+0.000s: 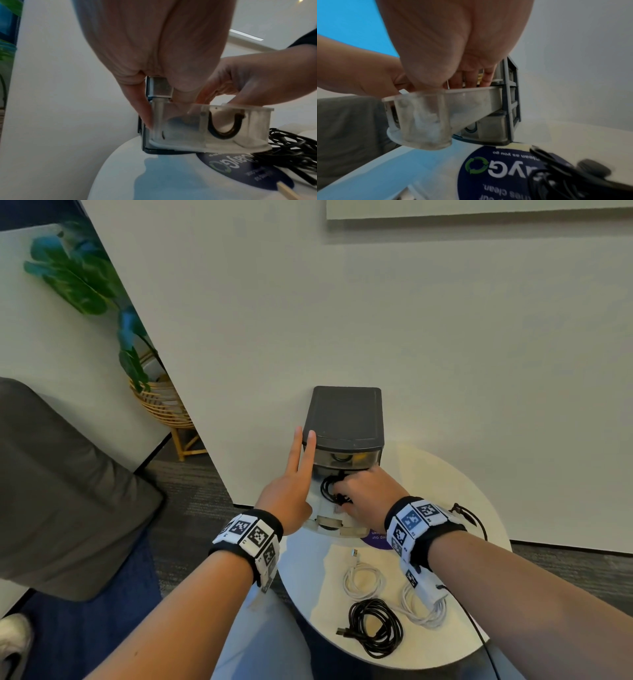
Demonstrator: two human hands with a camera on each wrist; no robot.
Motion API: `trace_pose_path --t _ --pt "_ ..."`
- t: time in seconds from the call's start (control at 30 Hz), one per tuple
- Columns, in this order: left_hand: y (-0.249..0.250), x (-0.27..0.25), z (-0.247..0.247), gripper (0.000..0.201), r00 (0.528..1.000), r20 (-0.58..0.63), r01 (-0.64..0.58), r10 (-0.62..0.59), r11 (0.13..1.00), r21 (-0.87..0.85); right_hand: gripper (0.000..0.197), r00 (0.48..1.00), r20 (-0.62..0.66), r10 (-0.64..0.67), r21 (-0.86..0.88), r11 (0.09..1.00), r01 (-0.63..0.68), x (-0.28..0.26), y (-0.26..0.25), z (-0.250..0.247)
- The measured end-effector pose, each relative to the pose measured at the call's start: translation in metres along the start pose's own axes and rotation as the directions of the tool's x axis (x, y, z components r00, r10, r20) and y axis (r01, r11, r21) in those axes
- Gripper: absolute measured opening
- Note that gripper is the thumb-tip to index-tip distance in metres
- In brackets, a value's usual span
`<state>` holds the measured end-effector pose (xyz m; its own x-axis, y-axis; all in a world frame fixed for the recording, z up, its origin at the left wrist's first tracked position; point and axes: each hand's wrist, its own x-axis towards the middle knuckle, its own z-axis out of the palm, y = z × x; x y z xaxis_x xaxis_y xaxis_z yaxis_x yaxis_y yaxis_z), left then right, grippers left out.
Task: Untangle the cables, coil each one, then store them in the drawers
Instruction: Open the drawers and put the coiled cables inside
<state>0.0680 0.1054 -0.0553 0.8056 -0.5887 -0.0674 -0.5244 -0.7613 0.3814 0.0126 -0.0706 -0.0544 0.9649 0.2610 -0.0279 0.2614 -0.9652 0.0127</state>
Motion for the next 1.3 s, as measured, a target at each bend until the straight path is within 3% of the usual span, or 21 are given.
trace_pose_path --t 0.2,0.37,0.47,0.57,0.7,0.8,0.87,0.93,1.0,1.1,1.23,1.3 --pt "0.003 -0.003 -0.001 0.136 1.000 -0.005 -0.001 0.001 1.000 -0.011 0.021 0.992 0.061 0.107 -0.191 0.977 -0.094 0.003 -0.007 -0.011" --pt "0.003 -0.003 0.002 0.142 1.000 -0.010 0.001 -0.002 0.999 -0.041 0.018 0.974 0.113 0.195 -0.206 0.964 -0.169 0.003 -0.016 -0.027" --pt "0.003 -0.006 0.003 0.143 1.000 -0.014 -0.002 0.001 0.998 -0.064 0.017 0.985 0.064 0.158 -0.163 0.976 -0.146 0.004 -0.014 -0.028" --pt "0.005 -0.011 0.001 0.138 0.999 -0.041 0.008 -0.009 0.999 -0.037 0.016 1.000 0.021 0.018 -0.183 0.983 -0.014 0.003 -0.016 -0.022" --pt "0.008 -0.010 0.001 0.126 0.998 -0.044 0.042 -0.041 0.999 0.000 0.016 0.992 0.075 0.101 -0.212 0.974 -0.083 -0.001 -0.015 -0.024" --pt "0.006 -0.011 0.002 0.127 0.998 -0.038 0.046 -0.045 0.999 0.016 0.018 0.992 0.076 0.097 -0.132 0.987 -0.087 -0.006 -0.010 -0.026" --pt "0.007 -0.013 0.002 0.127 0.998 -0.039 0.045 -0.045 0.999 0.013 0.023 0.993 -0.003 0.116 0.032 0.993 -0.116 -0.014 0.003 -0.027" --pt "0.007 -0.014 0.001 0.126 0.998 -0.036 0.050 -0.050 0.999 -0.002 0.025 0.959 -0.106 0.264 0.301 0.928 -0.222 -0.028 0.025 -0.030" --pt "0.008 -0.015 0.001 0.125 0.998 -0.032 0.057 -0.058 0.998 -0.019 0.024 0.869 -0.140 0.475 0.494 0.794 -0.354 -0.045 0.054 -0.033" --pt "0.010 -0.015 0.003 0.124 0.997 -0.040 0.062 -0.064 0.997 -0.034 0.033 0.735 0.035 0.677 0.491 0.629 -0.603 -0.075 0.104 -0.024" --pt "0.012 -0.015 0.004 0.121 0.996 -0.044 0.072 -0.074 0.997 -0.037 0.045 0.646 0.428 0.633 0.337 0.552 -0.763 -0.107 0.142 0.005" --pt "0.011 -0.014 0.004 0.119 0.996 -0.040 0.072 -0.073 0.996 -0.045 0.050 0.636 0.529 0.562 0.341 0.546 -0.766 -0.115 0.140 0.017"
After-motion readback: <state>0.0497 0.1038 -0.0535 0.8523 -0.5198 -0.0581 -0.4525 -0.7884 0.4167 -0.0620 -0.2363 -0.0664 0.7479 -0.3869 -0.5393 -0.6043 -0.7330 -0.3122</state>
